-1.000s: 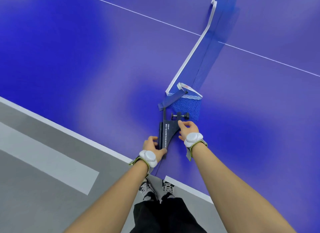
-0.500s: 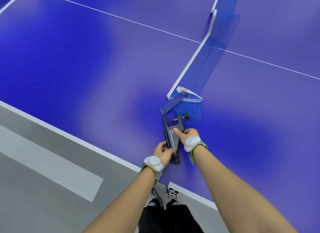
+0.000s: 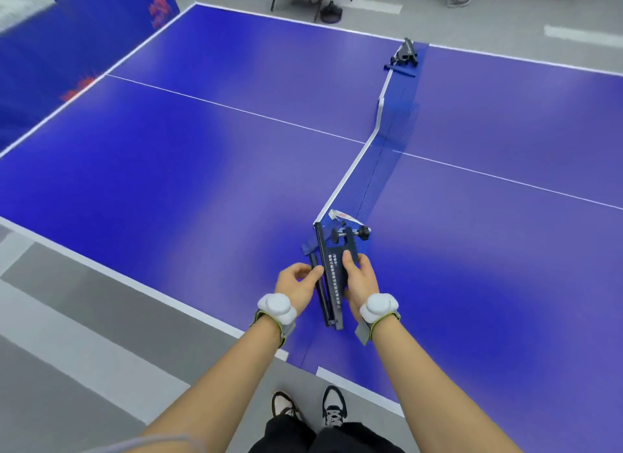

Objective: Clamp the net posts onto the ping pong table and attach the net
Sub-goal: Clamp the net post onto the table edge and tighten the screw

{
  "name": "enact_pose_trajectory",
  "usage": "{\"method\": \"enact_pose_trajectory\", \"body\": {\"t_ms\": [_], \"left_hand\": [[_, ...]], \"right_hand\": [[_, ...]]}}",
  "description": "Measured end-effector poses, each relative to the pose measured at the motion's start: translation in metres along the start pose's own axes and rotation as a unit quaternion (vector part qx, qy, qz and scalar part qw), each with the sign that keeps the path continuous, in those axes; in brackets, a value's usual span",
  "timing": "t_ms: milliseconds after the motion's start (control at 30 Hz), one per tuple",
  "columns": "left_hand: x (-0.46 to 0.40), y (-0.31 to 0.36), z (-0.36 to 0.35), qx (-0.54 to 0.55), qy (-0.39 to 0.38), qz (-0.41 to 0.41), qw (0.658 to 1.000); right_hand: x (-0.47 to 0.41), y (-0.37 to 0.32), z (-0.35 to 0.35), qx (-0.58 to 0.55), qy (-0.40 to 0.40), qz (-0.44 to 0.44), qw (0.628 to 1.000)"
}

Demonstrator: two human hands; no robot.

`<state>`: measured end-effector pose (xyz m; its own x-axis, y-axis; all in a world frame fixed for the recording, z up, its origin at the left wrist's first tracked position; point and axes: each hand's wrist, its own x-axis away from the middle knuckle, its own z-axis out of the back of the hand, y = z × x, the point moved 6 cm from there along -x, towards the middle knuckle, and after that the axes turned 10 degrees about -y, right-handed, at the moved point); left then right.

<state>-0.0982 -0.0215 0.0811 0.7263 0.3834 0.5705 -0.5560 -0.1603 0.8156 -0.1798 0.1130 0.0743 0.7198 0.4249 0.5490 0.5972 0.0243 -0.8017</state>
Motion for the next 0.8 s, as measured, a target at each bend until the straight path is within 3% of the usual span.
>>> {"method": "enact_pose_trajectory", "body": {"t_ms": [133, 267, 400, 567, 667, 800], "left_hand": [[0.023, 0.039, 0.004, 0.213, 0.007, 0.029, 0.977], [0.039, 0.067, -0.002, 0.366, -0.091, 0.032, 0.926], [0.043, 0.085, -0.009, 0.401, -0.137, 0.0, 0.906], [0.039, 0.095, 0.0, 0.391, -0.129, -0.007, 0.911], [0.04, 0.1, 0.005, 0.418, -0.134, -0.018, 0.898], [0.044, 0.102, 0.01, 0.462, -0.142, -0.05, 0.874]], "right_hand": [[0.009, -0.028, -0.01, -0.116, 0.037, 0.042, 0.992], [0.017, -0.045, -0.007, -0.208, 0.103, 0.076, 0.97], [0.025, -0.046, -0.01, -0.23, 0.13, 0.089, 0.961], [0.026, -0.043, -0.02, -0.247, 0.112, 0.079, 0.959], [0.025, -0.047, -0.024, -0.281, 0.102, 0.088, 0.95], [0.027, -0.046, -0.017, -0.317, 0.145, 0.099, 0.932]]}}
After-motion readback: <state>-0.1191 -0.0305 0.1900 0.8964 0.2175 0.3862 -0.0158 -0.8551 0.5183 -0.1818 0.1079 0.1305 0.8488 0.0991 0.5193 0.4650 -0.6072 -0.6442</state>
